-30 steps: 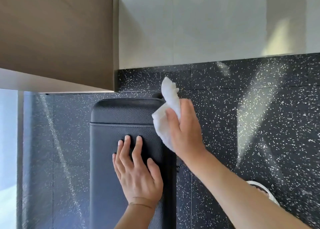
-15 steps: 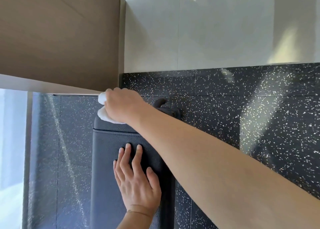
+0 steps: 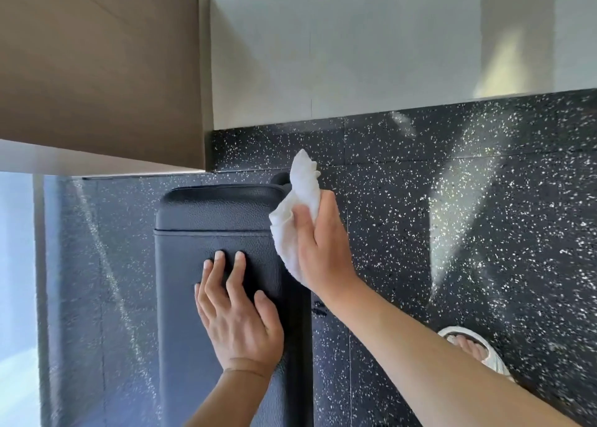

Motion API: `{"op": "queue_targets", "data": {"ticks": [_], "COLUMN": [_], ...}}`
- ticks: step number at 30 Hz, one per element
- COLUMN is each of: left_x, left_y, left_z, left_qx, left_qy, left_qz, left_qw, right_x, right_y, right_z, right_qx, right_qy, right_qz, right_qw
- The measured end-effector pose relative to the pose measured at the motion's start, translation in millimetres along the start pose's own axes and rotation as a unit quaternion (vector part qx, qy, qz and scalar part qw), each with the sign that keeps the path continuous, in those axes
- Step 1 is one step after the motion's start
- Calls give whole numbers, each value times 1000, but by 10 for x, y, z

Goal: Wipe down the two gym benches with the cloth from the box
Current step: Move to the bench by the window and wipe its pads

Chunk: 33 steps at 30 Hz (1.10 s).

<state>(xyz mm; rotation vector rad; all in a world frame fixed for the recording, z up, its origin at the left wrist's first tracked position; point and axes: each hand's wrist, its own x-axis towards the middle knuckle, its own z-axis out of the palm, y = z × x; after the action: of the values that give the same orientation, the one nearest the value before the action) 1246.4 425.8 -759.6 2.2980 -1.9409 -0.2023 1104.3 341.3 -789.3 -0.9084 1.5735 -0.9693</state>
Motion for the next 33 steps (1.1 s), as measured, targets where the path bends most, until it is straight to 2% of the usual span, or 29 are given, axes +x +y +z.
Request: {"op": "queue_targets", "data": {"ticks": [3, 7, 11, 15, 18, 21, 24, 30, 33], "left_x": [6, -7, -12, -20, -38, -171, -560, -811, -806], "left_y": [6, -19, -28, -30, -64, -328, -734, -979, -1032], "left_z": [9, 31, 14, -14, -80, -222, -357, -199, -194], "left_qx": [-5, -11, -31, -59, -83, -77, -24, 24, 26], "left_qy": [5, 18, 28, 37, 6, -57, -84, -54, -50], "left_qz": [7, 13, 22, 21, 32, 96, 185, 177, 190], "left_qw": [1000, 1000, 999, 997, 996, 991, 979, 982, 980], "right_x": [32, -95, -530, -1150, -1541, -1708, -1596, -426, -169], "right_y": [-6, -9, 94, 257, 344, 432, 377, 33, 37], "right_z": [82, 102, 159, 255, 307, 339, 334, 223, 227], "right_qx": [21, 44, 31, 45, 45, 22, 2, -31, -31], "right_qy": [42, 60, 84, 113, 130, 129, 128, 116, 125], "right_qz": [3, -4, -26, -7, 12, 16, 9, -30, -39], "right_qw": [999, 997, 996, 993, 990, 991, 992, 992, 991]}}
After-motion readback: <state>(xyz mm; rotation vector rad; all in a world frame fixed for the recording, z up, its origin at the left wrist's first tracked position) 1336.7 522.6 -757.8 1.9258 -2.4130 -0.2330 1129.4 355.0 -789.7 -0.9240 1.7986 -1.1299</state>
